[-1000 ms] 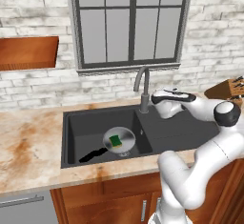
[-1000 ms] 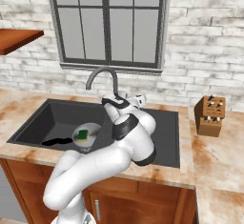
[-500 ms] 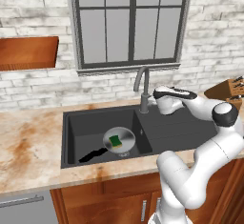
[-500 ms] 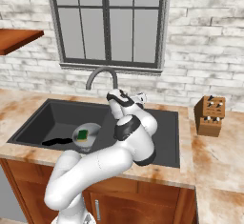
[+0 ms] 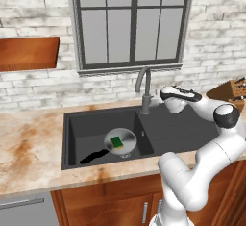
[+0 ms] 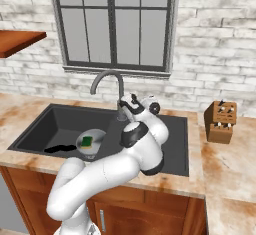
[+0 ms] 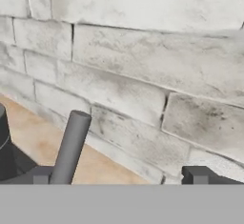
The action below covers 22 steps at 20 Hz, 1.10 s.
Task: Pick the pan and sponge and place them into the sink. Then turn on the water.
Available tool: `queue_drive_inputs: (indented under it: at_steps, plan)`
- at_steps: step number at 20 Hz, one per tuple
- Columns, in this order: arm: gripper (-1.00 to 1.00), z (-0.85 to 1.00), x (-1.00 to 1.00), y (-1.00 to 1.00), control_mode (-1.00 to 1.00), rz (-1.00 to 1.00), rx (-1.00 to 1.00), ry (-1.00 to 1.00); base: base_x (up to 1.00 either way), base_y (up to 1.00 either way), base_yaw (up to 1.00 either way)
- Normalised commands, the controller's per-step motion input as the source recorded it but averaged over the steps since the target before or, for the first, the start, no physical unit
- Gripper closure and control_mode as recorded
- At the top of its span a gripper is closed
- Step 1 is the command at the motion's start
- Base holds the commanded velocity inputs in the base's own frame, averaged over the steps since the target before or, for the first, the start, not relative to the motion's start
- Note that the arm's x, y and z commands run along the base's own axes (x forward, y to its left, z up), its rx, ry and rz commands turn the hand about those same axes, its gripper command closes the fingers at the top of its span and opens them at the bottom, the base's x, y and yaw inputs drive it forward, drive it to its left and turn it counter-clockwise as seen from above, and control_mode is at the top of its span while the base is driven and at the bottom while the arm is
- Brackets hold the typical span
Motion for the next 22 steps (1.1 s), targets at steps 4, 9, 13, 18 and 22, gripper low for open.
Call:
queue_drive_inputs:
  at_steps: [4,9,13,18,22]
  plan:
    - [-1.0,-0.19,0.0,-0.69,-1.0,-0.41,0.0,0.0,0.0,0.0,0.0]
    - [-1.0,-0.34,0.0,-0.67,-1.0,-0.56,0.0,0.0,0.0,0.0,0.0]
    - [-1.0,-0.56,0.0,-0.71,-1.0,-0.57,-0.03,0.0,0.0,0.0,0.0]
    - [-1.0,-0.85,0.0,-0.77,-1.0,-0.55,-0.1,-0.06,0.0,0.0,0.0]
    - [-1.0,-0.98,0.0,-0.95,-1.0,-0.52,-0.13,-0.12,0.0,0.0,0.0]
